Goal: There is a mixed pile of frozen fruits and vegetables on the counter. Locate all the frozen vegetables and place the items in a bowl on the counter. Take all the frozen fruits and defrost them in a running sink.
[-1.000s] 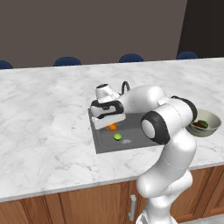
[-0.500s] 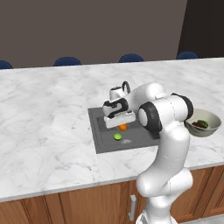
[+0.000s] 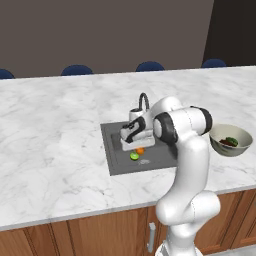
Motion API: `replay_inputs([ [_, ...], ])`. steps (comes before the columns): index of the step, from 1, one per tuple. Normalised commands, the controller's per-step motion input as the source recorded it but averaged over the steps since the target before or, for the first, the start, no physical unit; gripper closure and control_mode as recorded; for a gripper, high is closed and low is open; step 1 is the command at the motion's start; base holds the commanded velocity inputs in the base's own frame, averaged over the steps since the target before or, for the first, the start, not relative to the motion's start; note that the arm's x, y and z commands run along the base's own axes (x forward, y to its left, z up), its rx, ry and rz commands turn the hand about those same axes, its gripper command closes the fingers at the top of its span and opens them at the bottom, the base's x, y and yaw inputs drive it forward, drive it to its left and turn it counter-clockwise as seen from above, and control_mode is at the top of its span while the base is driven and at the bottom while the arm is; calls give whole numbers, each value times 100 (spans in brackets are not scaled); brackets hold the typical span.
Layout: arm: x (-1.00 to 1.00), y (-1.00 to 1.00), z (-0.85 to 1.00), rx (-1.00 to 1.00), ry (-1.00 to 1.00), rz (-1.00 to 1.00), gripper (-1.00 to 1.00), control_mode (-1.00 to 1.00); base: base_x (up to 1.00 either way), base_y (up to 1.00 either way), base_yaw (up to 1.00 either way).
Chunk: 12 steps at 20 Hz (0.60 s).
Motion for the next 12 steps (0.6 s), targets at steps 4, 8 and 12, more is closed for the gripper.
replay_inputs([
  [4, 16, -19, -54, 0, -4, -7, 100, -100, 0, 0, 0],
  [8, 27, -26, -36, 0, -7, -2, 100, -100, 0, 0, 0],
  [12, 33, -24, -36, 0, -4, -2, 100, -100, 0, 0, 0],
])
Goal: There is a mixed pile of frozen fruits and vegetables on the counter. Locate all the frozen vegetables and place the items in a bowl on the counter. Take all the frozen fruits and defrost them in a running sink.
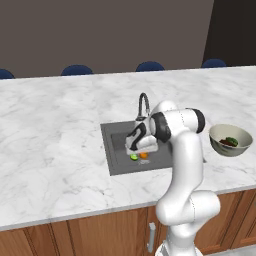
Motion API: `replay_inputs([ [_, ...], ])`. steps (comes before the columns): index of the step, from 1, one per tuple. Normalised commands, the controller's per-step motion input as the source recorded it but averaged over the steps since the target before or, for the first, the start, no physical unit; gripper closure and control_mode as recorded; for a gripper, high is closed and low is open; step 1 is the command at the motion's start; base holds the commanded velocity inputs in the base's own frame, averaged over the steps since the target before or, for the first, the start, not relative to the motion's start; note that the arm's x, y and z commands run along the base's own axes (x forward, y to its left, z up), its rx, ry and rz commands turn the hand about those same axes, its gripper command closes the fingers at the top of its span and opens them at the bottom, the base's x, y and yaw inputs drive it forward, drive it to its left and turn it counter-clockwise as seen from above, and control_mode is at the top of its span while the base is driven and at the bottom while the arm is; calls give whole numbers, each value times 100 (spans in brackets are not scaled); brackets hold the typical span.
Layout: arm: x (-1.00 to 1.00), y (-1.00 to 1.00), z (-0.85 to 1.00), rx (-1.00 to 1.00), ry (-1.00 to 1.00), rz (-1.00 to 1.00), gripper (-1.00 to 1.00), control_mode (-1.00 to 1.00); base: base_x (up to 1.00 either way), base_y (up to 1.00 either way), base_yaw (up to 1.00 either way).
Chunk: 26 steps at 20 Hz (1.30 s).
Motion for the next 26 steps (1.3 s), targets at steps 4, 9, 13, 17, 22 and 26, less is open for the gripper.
replay_inputs([
  [4, 36, -28, -36, 1, -3, 0, 100, -100, 0, 0, 0],
  [9, 45, -31, -29, 1, -5, 0, 100, -100, 0, 0, 0],
  [13, 48, -16, -26, 0, -7, 0, 100, -100, 0, 0, 0],
  [17, 46, -12, -33, 0, -8, 0, 100, -100, 0, 0, 0],
  [22, 40, -18, -44, 0, -9, 0, 100, -100, 0, 0, 0],
  [26, 29, -8, -24, 0, 0, 0, -100, -100, 0, 0, 0],
])
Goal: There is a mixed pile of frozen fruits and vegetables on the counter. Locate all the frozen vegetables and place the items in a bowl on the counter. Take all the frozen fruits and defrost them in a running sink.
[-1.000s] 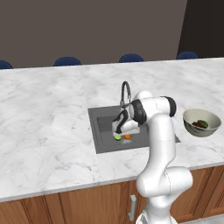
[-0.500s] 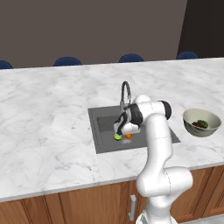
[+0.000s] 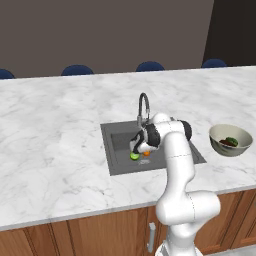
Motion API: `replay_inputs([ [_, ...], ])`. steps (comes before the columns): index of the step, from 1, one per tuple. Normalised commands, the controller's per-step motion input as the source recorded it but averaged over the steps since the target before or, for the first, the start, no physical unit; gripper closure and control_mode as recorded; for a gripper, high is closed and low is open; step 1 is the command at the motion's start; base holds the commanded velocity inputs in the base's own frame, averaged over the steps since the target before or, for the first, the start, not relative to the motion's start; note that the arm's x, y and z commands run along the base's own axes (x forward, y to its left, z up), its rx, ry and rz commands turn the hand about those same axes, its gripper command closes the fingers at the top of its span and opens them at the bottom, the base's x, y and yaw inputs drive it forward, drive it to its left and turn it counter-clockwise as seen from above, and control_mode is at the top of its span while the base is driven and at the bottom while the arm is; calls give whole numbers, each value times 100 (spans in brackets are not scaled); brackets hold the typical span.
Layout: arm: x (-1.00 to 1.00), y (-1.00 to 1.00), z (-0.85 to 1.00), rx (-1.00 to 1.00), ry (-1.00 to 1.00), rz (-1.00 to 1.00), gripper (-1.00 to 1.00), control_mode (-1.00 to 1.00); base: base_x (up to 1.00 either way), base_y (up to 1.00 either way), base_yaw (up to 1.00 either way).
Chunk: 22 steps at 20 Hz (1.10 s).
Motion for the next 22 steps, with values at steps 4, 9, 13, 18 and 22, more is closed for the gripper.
replay_inputs([
  [4, 1, 1, 0, -2, 9, -2, -100, -100, 0, 0, 0],
  [9, -34, 1, 31, 0, -1, -2, -100, -100, 0, 0, 0],
  [13, -45, 3, 28, 0, -9, -1, -100, -100, 0, 0, 0],
  [18, -5, 38, -4, -4, -3, 0, -100, -100, 0, 0, 0],
  [22, 1, 51, 16, -10, -2, 0, -100, -100, 0, 0, 0],
])
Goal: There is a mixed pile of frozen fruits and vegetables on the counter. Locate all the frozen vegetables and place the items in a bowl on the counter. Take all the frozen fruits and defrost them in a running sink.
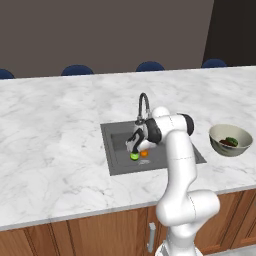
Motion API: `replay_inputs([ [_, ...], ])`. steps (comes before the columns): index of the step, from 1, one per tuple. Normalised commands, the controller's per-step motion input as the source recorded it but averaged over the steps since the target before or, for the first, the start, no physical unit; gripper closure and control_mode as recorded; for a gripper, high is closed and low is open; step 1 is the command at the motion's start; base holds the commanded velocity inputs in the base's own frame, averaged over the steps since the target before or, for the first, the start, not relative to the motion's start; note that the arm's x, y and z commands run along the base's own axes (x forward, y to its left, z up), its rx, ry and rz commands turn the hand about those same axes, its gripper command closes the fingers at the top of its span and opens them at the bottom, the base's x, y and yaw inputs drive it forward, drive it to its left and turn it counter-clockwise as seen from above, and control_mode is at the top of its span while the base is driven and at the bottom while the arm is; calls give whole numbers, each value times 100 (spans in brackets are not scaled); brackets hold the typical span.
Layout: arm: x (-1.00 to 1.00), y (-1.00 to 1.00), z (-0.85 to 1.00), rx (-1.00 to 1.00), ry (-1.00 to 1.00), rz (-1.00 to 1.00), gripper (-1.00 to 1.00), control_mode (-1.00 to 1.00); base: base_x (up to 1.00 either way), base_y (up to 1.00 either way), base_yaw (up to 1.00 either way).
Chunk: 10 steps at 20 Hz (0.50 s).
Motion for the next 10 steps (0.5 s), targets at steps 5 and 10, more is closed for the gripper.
replay_inputs([
  [5, 0, 45, 27, -9, -1, 0, -100, -100, 0, 0, 0],
  [10, -2, 12, 37, -2, -3, -3, -100, -100, 0, 0, 0],
])
